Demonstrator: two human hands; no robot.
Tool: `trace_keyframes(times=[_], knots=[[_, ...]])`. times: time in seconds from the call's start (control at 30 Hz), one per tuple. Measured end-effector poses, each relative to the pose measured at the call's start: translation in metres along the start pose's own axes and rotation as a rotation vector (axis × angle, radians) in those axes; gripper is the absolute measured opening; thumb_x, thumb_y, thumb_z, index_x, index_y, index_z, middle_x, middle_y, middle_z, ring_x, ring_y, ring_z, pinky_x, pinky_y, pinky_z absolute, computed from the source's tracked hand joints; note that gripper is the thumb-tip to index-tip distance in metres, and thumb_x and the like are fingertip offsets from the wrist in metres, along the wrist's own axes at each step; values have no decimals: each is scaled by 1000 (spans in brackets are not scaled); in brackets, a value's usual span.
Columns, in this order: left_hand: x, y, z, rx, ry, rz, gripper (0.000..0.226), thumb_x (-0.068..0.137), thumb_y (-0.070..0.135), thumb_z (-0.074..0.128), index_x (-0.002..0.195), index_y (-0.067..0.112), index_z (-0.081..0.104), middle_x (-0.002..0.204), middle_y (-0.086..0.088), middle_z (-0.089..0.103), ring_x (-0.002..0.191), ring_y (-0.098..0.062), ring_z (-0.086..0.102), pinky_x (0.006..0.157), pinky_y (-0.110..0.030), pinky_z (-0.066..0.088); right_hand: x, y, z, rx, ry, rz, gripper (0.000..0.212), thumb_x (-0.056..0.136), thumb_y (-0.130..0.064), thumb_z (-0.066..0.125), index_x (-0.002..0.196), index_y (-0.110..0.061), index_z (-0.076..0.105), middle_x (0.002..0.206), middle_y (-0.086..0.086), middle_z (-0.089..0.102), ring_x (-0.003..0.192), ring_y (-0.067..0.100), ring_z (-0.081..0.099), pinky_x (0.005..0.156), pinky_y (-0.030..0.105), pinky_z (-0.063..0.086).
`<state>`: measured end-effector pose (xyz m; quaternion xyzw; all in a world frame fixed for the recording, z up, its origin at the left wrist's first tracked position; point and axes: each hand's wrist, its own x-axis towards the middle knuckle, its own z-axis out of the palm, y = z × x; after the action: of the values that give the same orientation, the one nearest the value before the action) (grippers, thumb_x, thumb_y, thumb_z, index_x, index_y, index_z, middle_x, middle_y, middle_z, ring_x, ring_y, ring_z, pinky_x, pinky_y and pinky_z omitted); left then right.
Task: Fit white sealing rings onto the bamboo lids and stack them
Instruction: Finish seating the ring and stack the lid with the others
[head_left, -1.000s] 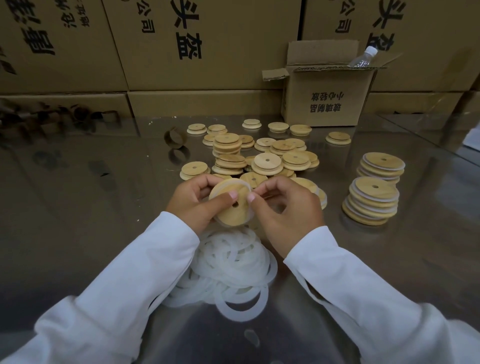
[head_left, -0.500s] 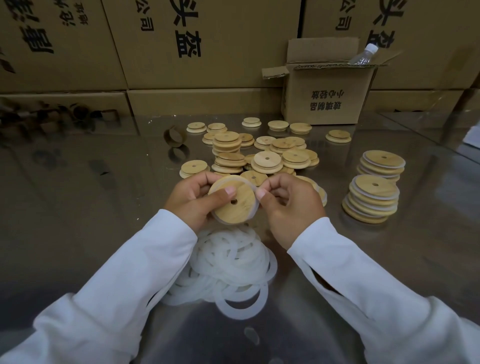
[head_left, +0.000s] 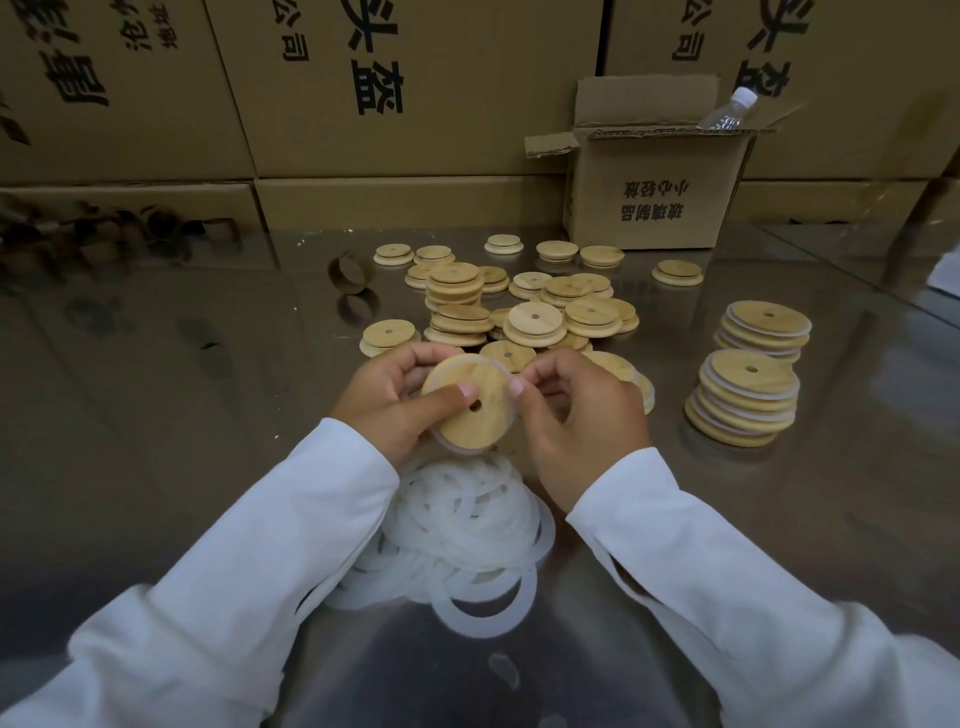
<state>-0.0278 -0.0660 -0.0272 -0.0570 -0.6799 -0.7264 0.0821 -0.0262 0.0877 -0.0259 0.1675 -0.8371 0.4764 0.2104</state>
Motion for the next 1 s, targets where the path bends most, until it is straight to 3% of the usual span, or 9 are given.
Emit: trace_keyframes(times=[0.1, 0.27, 0.33, 0.43, 0.67, 0.8, 1.0], knots=[[-3, 0, 0, 169, -46, 56, 12, 74, 18, 65, 85, 13, 67, 72, -3, 67, 70, -12, 62, 67, -22, 50, -1, 0, 1, -85, -31, -56, 13, 86, -22, 58, 77, -27, 50, 72, -8, 60, 72, 15, 58, 65, 29, 47], [1, 0, -2, 121, -72, 39, 20, 66, 25, 70, 83, 15, 68, 66, 3, 67, 67, -12, 61, 67, -25, 50, 3, 2, 2, -13, -5, -27, 26, 85, -17, 61, 67, -31, 47, 64, -14, 56, 63, 2, 54, 58, 13, 42], [2, -2, -2, 90, -71, 29, 18, 69, 22, 75, 84, 15, 68, 70, -1, 68, 70, -16, 61, 70, -29, 49, 4, 2, 2, 19, -10, -28, 27, 84, -14, 61, 66, -30, 47, 65, -11, 59, 62, 4, 56, 58, 15, 43], [1, -3, -4, 82, -65, 34, 20, 68, 23, 65, 85, 14, 69, 72, -2, 68, 72, -17, 61, 71, -29, 49, 5, 1, 2, 70, -37, -29, 24, 82, -14, 63, 67, -28, 51, 67, -11, 61, 65, 5, 58, 61, 16, 46], [2, -3, -5, 97, -28, 58, 17, 67, 25, 65, 83, 20, 69, 73, 1, 69, 73, -17, 62, 71, -30, 50, 9, 1, -1, 430, -205, 220, 17, 82, -9, 64, 70, -21, 62, 70, -7, 64, 71, 8, 61, 72, 18, 49], [1, -2, -5, 128, -45, 80, 16, 69, 25, 71, 83, 18, 68, 73, 2, 68, 73, -16, 62, 70, -27, 51, 9, 3, -2, 357, -190, 222, 24, 82, -8, 65, 66, -25, 62, 72, -9, 64, 76, 10, 62, 81, 25, 49], [-2, 2, -1, 187, -6, 152, 23, 64, 30, 63, 83, 18, 65, 75, 2, 65, 71, -9, 61, 66, -20, 50, 6, 0, 2, 222, -113, 161, 26, 84, -9, 62, 67, -29, 57, 71, -11, 61, 71, 6, 57, 70, 19, 48]])
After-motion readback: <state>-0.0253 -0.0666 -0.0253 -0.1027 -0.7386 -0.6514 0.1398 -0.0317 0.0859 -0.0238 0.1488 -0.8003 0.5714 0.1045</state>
